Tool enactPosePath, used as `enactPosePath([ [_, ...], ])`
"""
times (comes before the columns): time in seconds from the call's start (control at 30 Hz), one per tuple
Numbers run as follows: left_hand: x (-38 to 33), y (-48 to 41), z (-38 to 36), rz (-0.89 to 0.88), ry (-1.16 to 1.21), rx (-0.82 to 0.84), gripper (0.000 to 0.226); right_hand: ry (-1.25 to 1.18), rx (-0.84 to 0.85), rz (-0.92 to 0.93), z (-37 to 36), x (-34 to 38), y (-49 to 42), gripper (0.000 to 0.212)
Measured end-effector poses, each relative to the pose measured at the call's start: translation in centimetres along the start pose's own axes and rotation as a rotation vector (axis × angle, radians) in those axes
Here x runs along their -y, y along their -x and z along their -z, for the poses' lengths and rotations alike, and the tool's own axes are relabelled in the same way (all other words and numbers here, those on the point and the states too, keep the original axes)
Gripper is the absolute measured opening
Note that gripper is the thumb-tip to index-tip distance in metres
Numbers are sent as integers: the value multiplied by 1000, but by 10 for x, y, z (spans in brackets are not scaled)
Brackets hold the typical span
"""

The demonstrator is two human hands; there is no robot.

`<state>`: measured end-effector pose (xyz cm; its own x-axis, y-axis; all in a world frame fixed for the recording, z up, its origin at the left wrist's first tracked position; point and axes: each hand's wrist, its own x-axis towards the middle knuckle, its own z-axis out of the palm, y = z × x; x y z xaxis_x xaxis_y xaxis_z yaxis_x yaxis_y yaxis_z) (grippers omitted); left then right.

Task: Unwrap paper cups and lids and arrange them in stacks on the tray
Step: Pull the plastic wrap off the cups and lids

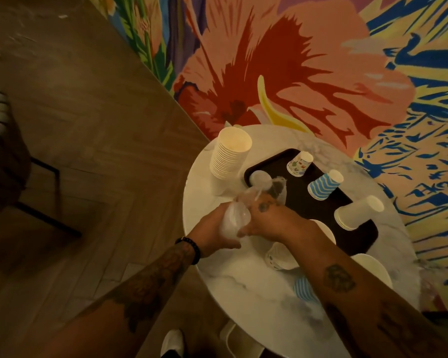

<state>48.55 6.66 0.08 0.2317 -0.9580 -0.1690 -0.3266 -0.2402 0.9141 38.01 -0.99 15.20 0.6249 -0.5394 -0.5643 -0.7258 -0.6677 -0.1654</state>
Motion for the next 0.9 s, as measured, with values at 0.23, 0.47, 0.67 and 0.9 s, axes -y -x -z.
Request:
enactPosePath([
  [0.23,25,1,-6,30,-73,-19,93,96,-12,8,-11,0,0,63],
  [0.47,18,-2,-6,-13,23,-29,101,130,-80,45,-12,3,-5,71],
  [0.67,13,-5,-7,-14,-61,-75,98,104,-142,38,-16,0,-5,69],
  [0.9,32,1,-10,-17,-175,-72,79,4,-118,79,-12,-4,4,70],
])
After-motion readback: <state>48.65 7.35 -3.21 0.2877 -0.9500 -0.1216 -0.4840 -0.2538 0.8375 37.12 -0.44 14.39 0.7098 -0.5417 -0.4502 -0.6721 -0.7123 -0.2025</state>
